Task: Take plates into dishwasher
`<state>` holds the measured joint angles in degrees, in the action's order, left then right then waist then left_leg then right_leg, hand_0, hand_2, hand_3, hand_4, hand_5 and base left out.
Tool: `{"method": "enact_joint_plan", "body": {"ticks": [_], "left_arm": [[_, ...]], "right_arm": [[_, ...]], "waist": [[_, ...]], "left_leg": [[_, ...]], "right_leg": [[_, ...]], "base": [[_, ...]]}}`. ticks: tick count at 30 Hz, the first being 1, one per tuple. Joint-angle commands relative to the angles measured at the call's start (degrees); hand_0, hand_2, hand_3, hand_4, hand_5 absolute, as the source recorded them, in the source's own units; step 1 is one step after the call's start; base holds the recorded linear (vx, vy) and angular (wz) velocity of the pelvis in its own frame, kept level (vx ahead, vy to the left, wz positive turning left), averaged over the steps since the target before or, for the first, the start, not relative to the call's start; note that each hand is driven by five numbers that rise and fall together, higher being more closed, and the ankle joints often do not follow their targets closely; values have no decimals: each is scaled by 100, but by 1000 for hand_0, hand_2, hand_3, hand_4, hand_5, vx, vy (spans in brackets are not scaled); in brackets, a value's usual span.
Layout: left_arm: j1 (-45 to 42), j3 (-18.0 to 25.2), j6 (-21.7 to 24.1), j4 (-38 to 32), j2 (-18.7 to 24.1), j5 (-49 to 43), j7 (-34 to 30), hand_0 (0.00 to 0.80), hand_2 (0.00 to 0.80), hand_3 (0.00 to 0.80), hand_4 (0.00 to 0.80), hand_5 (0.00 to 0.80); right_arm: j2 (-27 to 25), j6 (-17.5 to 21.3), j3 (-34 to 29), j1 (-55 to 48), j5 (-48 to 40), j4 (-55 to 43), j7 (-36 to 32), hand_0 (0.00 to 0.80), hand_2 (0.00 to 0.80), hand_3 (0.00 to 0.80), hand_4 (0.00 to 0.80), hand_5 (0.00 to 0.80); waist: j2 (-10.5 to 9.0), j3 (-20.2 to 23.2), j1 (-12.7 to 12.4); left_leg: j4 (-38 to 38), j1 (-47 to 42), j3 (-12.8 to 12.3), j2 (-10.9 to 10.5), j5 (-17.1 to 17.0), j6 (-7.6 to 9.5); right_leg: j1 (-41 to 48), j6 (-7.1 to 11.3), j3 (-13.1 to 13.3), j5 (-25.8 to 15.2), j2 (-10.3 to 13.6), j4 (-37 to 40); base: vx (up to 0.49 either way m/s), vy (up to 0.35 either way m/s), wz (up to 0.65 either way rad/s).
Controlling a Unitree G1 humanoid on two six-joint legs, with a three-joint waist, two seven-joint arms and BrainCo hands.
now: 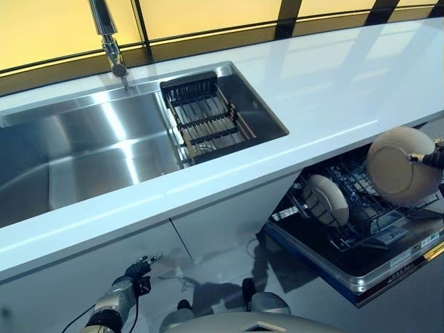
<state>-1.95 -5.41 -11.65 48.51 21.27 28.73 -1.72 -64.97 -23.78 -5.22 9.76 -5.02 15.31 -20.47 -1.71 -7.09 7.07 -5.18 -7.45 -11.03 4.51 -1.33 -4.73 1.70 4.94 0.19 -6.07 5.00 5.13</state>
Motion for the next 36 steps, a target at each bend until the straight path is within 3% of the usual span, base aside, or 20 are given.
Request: {"method": "enact_joint_plan", "body": {"ticks": [1,16,29,32,36], "left_arm": [[115,189,-3,-54,417,-190,-221,0,0,0,0,0],[217,245,-144,-319,514,-72,-360,0,0,0,0,0],[330,93,-125,-452,409,44,-196,0,0,0,0,0],[419,-82,313,46,146,-89,133,0,0,0,0,0],[416,-103,219,-121,78,-145,245,0,0,0,0,0]], "right_arm": [[197,304,-285,165,346,-262,-60,800,800,800,800,800],[1170,579,521,282,792,245,414,800,800,800,800,800],[1477,537,1279,896,1039,1226,715,800,800,800,800,800],[1669,597,1518,959,1047,1444,836,800,800,800,800,800],[1695,525,1602,1113,1180,1622,796,800,800,800,800,800]], "waist": [[-191,2,-117],[-26,-143,-220],[78,-209,-395],[44,-209,-383],[49,-235,-411]], "left_leg": [[247,-43,212,-347,412,490],[318,-26,218,-333,408,486],[378,36,261,-323,402,437],[401,48,257,-317,420,444],[421,45,275,-314,425,420]], "right_leg": [[9,277,-166,126,7,-354],[16,279,-277,106,70,-364],[40,265,-427,114,150,-352],[26,247,-431,138,145,-378],[51,245,-455,135,161,-365]], "base": [[0,0,0],[0,0,0],[-3,-3,1],[-2,-34,3],[0,0,0]]}}
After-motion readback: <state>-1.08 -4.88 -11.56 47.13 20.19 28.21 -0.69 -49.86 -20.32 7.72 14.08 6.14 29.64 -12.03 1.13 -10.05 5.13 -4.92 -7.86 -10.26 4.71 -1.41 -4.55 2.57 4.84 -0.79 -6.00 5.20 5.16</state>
